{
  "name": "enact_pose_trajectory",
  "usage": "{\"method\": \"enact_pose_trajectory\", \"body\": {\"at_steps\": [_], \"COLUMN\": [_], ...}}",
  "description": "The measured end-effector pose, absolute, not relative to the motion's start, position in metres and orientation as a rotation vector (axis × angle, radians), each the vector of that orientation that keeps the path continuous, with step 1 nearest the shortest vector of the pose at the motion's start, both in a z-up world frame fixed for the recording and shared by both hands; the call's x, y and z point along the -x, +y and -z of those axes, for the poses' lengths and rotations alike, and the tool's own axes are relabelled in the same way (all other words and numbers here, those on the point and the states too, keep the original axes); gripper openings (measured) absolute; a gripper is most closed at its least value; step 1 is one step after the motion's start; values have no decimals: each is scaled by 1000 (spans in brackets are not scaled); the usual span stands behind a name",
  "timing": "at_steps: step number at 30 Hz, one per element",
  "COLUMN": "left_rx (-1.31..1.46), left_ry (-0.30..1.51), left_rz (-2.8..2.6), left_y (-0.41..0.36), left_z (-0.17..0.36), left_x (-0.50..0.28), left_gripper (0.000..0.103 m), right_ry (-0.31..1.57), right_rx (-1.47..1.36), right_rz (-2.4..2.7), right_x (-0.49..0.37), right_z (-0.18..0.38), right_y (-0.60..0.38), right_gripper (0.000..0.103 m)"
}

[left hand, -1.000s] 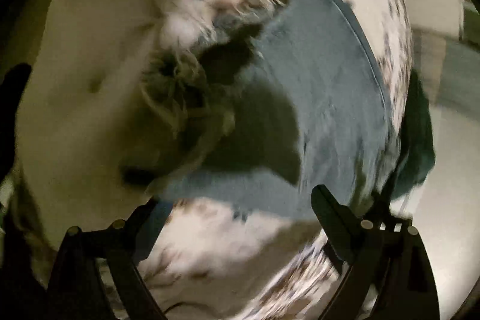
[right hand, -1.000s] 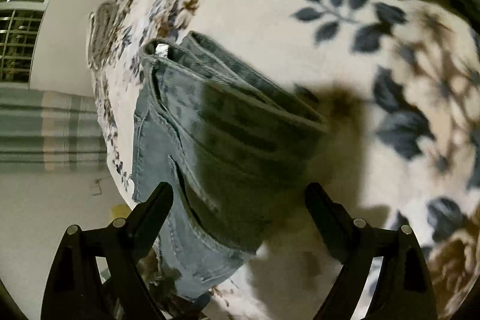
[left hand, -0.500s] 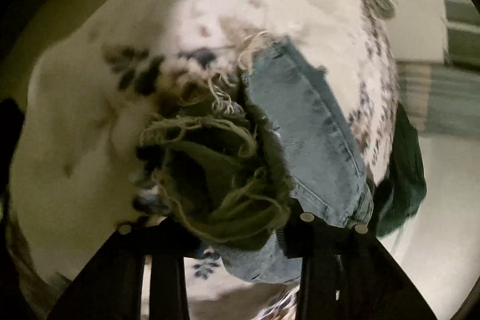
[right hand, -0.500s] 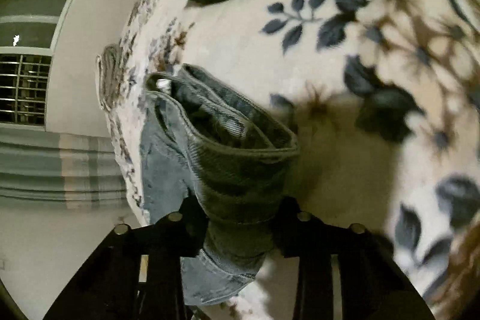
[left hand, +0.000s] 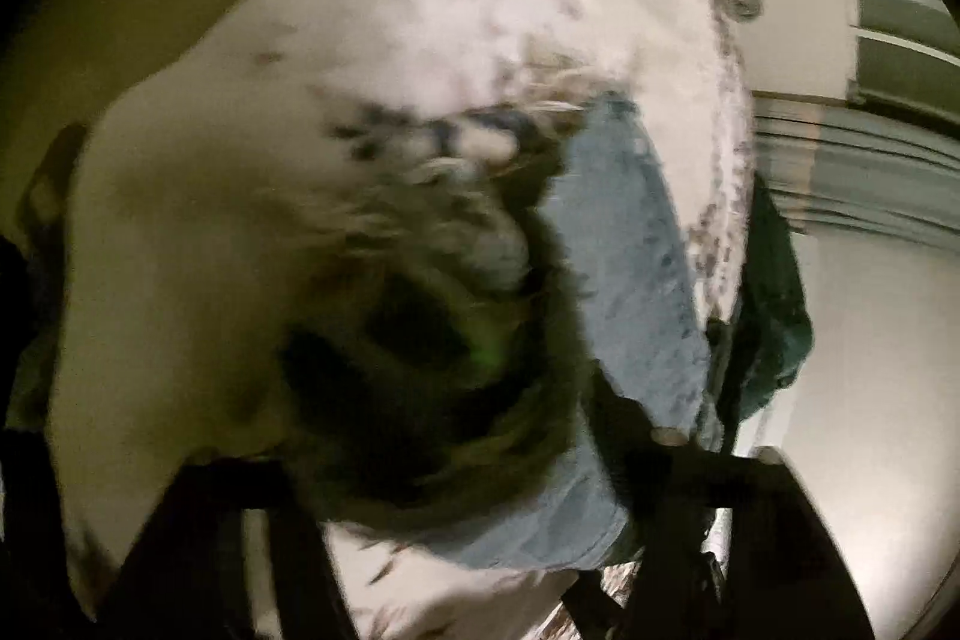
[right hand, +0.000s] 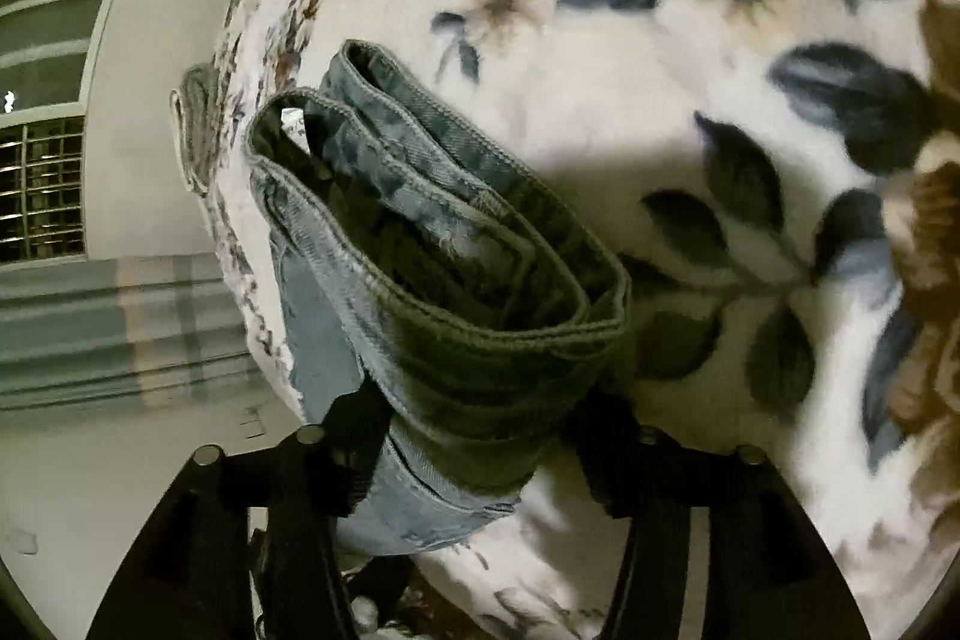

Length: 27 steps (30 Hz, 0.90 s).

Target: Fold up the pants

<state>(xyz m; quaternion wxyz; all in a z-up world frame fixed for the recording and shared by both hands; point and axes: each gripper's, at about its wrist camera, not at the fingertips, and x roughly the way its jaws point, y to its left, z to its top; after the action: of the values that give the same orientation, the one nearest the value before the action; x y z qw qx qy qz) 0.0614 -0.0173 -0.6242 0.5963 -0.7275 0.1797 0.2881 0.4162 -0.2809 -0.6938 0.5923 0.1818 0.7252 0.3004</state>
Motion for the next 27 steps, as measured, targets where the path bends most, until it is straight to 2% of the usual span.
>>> {"method": "enact_pose_trajectory", "body": {"at_steps": [1,4,8,15,18,21,24,27], "left_rx": [1673,1651,1667,1600,1584,1589,1578,1564], "left_ry": [421,435,435,556,582,593,615,634], "left_rz": [-661,-679,-690,-652,-654,-653,-648,-648], "left_y": [-19,-14,-7,-3,-1,0,-1,-2], "left_z": [622,618,619,610,609,608,608,608], "left_x": [-62,-73,-74,-80,-84,-85,-86,-88], "left_gripper": [78,79,79,79,79,79,79,79], "right_ry": [1686,1682,1650,1437,1521,1584,1508,1459], "right_rx": [-413,-393,-334,76,238,226,163,172], "right_rz": [-706,-723,-675,-662,-618,-561,-598,-693], "right_x": [-417,-416,-422,-415,-419,-429,-440,-452], "right_z": [693,691,688,612,610,600,576,577], "right_y": [-280,-278,-272,-241,-221,-228,-229,-191], "right_gripper": [61,66,67,67,67,67,67,67]}}
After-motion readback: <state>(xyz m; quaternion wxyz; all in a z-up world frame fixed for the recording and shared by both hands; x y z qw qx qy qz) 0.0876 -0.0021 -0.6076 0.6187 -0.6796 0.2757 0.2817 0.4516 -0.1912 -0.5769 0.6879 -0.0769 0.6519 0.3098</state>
